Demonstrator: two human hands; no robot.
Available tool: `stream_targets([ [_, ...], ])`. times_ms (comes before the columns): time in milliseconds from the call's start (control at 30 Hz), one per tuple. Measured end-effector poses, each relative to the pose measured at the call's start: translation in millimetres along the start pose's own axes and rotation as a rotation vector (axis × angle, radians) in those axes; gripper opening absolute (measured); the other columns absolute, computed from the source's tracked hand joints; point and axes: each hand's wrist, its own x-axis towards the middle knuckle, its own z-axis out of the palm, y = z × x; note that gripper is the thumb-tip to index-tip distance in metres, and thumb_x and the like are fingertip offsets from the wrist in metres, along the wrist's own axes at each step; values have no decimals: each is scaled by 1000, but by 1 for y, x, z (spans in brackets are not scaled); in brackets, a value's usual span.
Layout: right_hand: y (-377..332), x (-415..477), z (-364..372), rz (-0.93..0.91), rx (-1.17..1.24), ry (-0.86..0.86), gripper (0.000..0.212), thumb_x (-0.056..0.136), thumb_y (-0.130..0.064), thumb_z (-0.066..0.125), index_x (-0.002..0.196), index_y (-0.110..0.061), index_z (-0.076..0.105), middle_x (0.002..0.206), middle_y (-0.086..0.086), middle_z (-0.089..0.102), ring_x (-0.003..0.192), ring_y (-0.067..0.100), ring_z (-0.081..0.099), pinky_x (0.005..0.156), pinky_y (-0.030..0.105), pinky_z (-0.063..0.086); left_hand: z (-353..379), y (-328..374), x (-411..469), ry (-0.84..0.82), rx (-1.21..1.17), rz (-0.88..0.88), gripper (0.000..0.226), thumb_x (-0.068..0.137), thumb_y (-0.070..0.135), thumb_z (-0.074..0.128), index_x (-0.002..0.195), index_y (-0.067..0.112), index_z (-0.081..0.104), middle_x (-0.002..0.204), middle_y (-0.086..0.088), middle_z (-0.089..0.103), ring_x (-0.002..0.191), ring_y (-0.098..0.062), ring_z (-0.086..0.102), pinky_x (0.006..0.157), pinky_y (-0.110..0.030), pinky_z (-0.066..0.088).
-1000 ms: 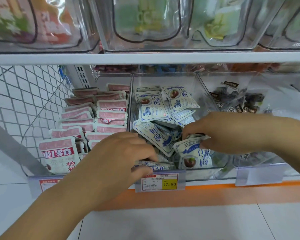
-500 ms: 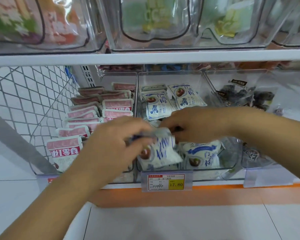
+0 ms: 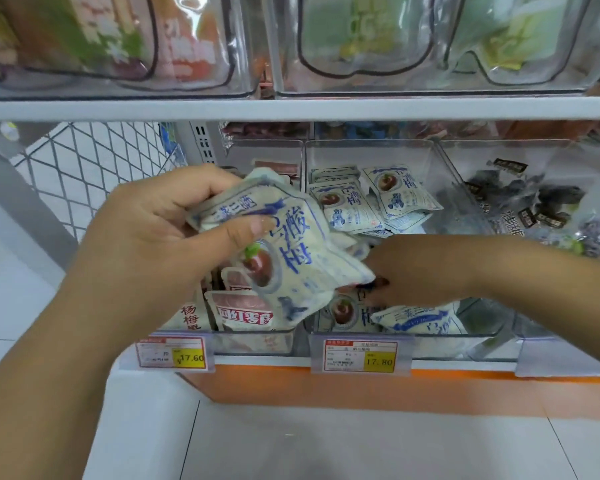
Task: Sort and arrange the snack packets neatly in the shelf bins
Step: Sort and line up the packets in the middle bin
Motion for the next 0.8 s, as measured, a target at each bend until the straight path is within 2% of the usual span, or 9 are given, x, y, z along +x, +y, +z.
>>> stream_targets([
  [67,-2,-2,1,-16,-24,-8,20,94,-34,55,111,-44,57,75,-28,43,64,-17,43,60,0,33,-10,0,-2,18,39,-29,15,72,44,71,86,38,71,76,8,73,66,-24,69,61,-47,57],
  [133,-6,-2,1,-11,-50,-25,37,93,-37,57,129,-41,51,98,-25,55,72,-6,44,59,2,34,-15,-4,-4,8,81,-64,19,70,48,71,85,35,71,72,6,72,64,-33,66,62,-52,56],
  [200,-7,-2,2,8,-77,-13,53,90,-39,61,139,-39,41,112,-21,55,81,-3,45,61,6,32,-14,-10,-6,-26,81,-132,18,70,45,74,84,34,71,69,4,71,63,-33,66,65,-56,56],
  [267,-7,-2,5,7,-81,14,61,87,-42,64,142,-38,37,130,-18,51,104,3,51,77,14,39,-12,-14,-7,-45,70,-182,13,71,39,73,84,35,71,71,5,71,66,-28,67,69,-57,56],
  [367,-7,-3,12,-1,-121,27,71,86,-47,63,146,-37,27,143,-17,37,126,8,41,98,25,39,-14,-14,-6,-32,69,-207,14,71,38,71,85,36,71,76,7,72,71,-25,69,72,-56,56],
  [467,-7,-1,16,6,-175,51,79,85,-51,62,149,-35,19,143,-15,28,130,9,36,99,29,40,-18,-14,-6,-33,67,-218,15,72,35,76,86,36,71,77,8,73,72,-21,70,74,-55,56],
  [567,-8,1,18,38,-178,98,76,87,-51,60,149,-35,19,136,-12,30,123,11,40,91,32,45,-22,-14,-6,-27,67,-239,17,76,24,78,87,35,71,77,9,73,71,-18,71,76,-53,56],
  [700,-12,13,23,95,-282,221,78,89,-47,60,150,-33,14,129,-6,34,111,14,47,71,31,47,-23,-18,-9,-49,158,-264,13,78,23,76,81,34,71,75,15,71,69,-7,67,71,-32,52],
  [800,-16,22,22,131,-360,231,68,86,-45,64,143,-36,28,121,0,35,109,20,47,70,34,49,-20,-22,-11,-93,196,-282,11,79,24,76,80,34,70,74,12,71,68,-8,64,66,-26,47],
])
